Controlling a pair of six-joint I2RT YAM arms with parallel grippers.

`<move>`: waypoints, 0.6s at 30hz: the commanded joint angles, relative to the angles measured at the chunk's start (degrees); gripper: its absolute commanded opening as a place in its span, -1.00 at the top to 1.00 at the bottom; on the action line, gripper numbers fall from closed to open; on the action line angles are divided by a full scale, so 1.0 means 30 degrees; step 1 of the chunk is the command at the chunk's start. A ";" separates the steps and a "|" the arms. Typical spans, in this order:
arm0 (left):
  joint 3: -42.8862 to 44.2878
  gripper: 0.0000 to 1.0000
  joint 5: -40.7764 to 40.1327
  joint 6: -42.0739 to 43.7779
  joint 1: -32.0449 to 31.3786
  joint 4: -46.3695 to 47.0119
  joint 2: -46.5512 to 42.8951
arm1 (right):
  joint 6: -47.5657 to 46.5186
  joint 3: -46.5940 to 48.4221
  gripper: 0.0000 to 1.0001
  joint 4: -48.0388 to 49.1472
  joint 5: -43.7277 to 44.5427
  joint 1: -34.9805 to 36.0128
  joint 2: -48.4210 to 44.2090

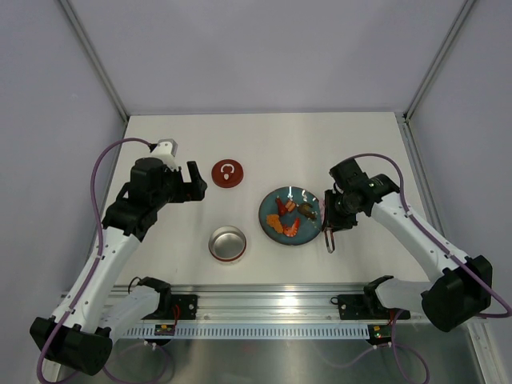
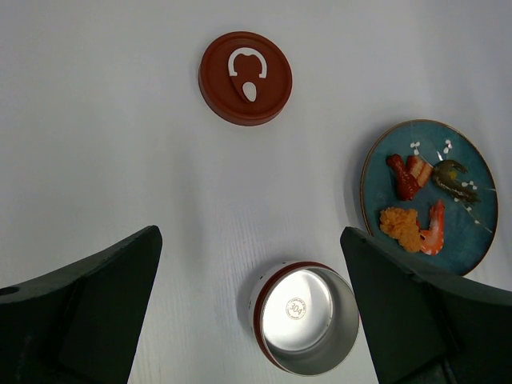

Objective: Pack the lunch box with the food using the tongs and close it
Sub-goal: Pick up the fake food from the plate.

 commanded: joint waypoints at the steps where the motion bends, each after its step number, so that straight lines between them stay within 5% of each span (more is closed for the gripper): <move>1: 0.0071 -0.98 -0.0220 -0.0195 -0.0077 0.0670 -0.0218 | -0.0048 -0.0101 0.35 0.0287 -0.0446 0.0225 -0.0064; 18: 0.0276 -0.98 -0.0192 -0.0195 -0.0077 0.0787 0.0279 | -0.0255 0.0046 0.19 0.0374 -0.1529 0.1660 0.1432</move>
